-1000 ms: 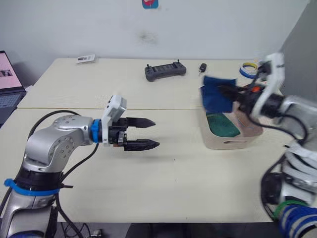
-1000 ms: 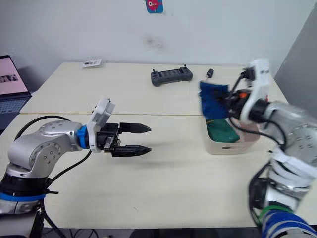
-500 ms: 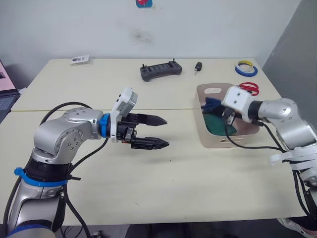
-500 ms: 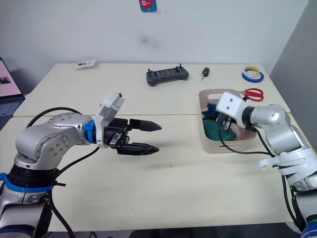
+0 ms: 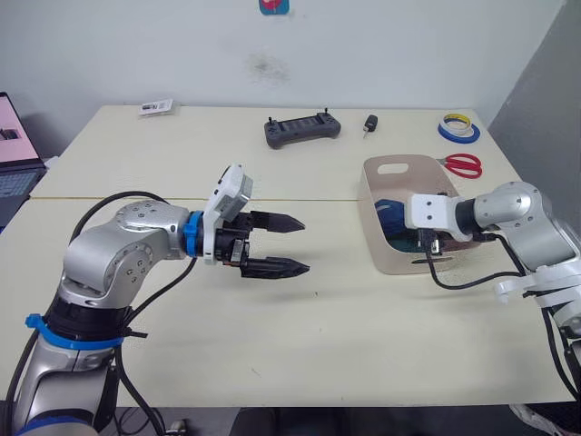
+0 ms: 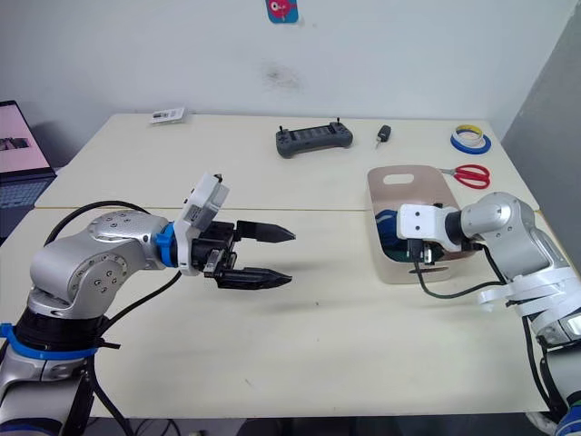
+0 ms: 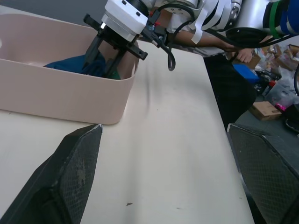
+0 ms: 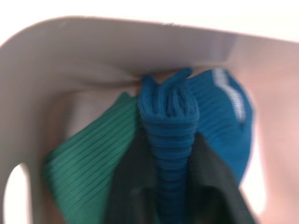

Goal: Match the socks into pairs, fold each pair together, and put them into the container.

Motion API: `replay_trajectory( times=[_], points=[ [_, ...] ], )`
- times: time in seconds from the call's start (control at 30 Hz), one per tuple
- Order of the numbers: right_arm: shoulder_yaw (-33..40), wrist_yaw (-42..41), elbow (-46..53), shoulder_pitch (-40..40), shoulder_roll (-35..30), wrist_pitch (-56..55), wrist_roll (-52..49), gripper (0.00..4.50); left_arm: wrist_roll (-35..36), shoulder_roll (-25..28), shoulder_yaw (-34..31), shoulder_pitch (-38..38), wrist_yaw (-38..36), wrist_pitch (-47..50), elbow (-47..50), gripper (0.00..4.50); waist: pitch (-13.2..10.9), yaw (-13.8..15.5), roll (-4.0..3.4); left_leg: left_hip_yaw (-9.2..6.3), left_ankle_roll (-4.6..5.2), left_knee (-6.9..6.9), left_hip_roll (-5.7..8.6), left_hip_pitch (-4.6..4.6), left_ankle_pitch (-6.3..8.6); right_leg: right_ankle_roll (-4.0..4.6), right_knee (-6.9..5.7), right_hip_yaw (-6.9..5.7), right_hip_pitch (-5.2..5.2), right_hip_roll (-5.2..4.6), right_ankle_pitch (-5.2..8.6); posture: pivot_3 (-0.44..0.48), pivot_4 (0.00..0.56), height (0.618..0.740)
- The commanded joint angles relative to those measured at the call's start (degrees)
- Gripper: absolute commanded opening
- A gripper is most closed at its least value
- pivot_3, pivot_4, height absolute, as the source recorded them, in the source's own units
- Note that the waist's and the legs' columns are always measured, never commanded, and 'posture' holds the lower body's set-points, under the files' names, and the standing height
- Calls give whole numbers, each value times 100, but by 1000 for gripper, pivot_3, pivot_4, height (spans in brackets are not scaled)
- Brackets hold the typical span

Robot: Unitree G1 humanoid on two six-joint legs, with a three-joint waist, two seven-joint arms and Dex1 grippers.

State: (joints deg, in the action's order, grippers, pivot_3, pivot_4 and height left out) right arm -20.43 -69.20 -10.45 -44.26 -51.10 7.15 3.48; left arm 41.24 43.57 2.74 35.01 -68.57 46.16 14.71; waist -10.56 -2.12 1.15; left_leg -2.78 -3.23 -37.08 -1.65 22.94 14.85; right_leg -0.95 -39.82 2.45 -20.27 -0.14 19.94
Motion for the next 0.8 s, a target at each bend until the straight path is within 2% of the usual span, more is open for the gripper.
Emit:
replay_trajectory(
  times=[0.03,0.2,0.23,0.4,0.53,0.67,0.8],
  points=[
    [256,-286,9,-349,-149,71,12,2428,-119,47,-8,21,-128,-247,-71,4500,0,0,-1,0,0,0,0,0,0,0,0,1,0,0,0,0,150,740],
    [390,-652,66,-538,-265,246,-110,4270,-243,60,-13,3,-197,-400,-189,4500,-1,12,-1,-1,1,1,-1,0,0,0,-1,-1,-1,0,0,0,150,740],
    [427,-733,97,-565,-301,289,-151,4464,-274,72,-22,-5,-206,-433,-217,4500,-1,21,-1,-2,1,0,-1,0,0,0,-1,-2,-1,0,0,0,150,740],
    [1131,-685,420,-545,-483,644,-633,4464,-893,414,-211,-339,-90,-1037,-501,4500,-3,16,-4,0,3,1,-2,0,2,1,-1,1,-3,0,0,0,150,740],
    [2165,-121,1054,128,-641,849,-1040,4464,-1435,1018,-641,-1095,196,-1394,-752,4500,-3,22,-5,-4,17,7,-6,-1,10,2,-2,-1,-5,0,0,0,150,740],
    [3378,486,2204,1452,-474,1310,-1537,4464,-1858,1323,-1439,-2197,666,-1843,-830,4500,-3,45,-5,-7,21,9,-2,3,12,2,8,-5,-2,-9,0,0,150,740],
    [4512,703,3310,3226,-199,1378,-1845,4464,-2147,1298,-2319,-3450,1057,-2122,-935,4500,-3,50,-5,-6,22,11,-1,2,12,2,10,-7,3,-13,1,0,150,740]
  ],
)
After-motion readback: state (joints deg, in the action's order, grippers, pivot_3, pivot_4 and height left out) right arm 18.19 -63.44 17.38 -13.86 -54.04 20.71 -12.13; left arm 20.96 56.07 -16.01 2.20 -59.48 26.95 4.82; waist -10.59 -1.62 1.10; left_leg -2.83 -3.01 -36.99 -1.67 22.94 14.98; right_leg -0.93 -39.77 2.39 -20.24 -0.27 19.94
